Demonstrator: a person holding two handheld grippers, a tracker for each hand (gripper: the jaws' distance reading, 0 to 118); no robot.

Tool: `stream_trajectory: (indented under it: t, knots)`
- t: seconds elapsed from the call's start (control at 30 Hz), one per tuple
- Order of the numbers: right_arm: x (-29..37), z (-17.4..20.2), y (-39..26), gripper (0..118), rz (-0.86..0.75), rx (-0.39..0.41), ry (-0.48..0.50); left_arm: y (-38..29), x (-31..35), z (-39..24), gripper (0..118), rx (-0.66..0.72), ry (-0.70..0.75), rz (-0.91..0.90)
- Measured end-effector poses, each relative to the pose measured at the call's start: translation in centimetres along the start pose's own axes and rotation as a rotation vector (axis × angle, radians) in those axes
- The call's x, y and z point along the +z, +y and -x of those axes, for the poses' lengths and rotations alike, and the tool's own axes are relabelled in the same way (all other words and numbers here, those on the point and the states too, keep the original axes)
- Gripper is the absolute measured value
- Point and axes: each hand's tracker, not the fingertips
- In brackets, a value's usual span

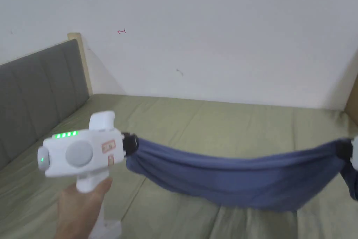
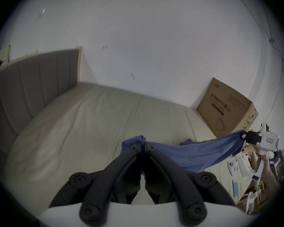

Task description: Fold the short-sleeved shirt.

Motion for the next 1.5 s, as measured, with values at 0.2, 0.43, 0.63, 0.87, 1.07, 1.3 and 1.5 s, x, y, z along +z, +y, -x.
stream_trajectory:
  t: [0.2, 0.43, 0.63, 0.87, 1.07, 1.3, 1.5]
  knots:
    - [6.0, -1.3, -13.6, 6, 0.186, -0.038, 0.027, -11.4, 5.7, 3.1, 1, 0.053, -0.017, 0.123]
    - [12.2, -2.2, -23.2, 6, 0.308, -0.203, -0.021, -19.9, 11.3, 5.2, 2, 0.061, 0.009, 0.271]
    - [12.9, -2.3, -26.4, 7, 0.396, -0.217, -0.037, -23.2, 12.3, 6.5, 2, 0.094, 0.021, 0.302]
    - [13.5, -3.1, -26.8, 69, 0.397, -0.088, -0.099, -22.0, 13.8, 5.3, 70, -0.009, 0.095, 0.207]
    - [19.0, -3.1, -24.3, 69, 0.171, -0.024, -0.07, -18.2, 20.8, 0.1, 73, -0.185, 0.107, -0.091]
    - [24.0, 0.9, -18.7, 60, -0.167, -0.01, 0.11, -14.7, 25.1, -6.2, 71, -0.284, 0.088, -0.288]
    - [25.2, 5.1, -16.4, 7, -0.277, 0.122, 0.087, -13.9, 25.8, -9.1, 3, -0.299, 0.032, -0.333]
